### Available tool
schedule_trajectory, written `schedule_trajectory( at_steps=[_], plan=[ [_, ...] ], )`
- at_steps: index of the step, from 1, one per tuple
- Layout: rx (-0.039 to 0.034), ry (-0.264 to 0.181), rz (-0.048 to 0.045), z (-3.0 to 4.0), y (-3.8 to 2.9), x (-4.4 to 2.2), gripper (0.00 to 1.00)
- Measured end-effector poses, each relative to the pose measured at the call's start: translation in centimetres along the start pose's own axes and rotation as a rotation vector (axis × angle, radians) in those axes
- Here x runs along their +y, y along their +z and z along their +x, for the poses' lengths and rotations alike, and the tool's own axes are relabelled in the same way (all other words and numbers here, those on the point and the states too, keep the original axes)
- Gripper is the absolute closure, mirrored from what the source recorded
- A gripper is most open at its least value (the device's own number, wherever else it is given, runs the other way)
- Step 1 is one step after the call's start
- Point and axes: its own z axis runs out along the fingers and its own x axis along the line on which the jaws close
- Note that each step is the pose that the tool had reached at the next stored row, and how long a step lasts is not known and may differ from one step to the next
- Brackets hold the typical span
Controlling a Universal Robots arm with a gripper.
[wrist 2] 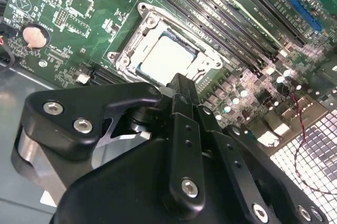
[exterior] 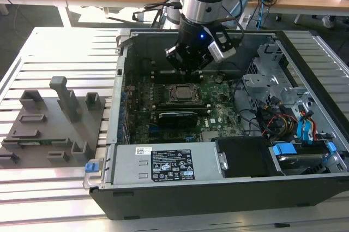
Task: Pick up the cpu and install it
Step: 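Install the second cpu locking lever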
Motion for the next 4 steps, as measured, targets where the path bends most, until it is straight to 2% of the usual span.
schedule_trajectory(
  at_steps=[4],
  plan=[
    [0.0001, 0.0, 0.0002, 0.0, -0.05, 0.0, 0.89]
  ],
)
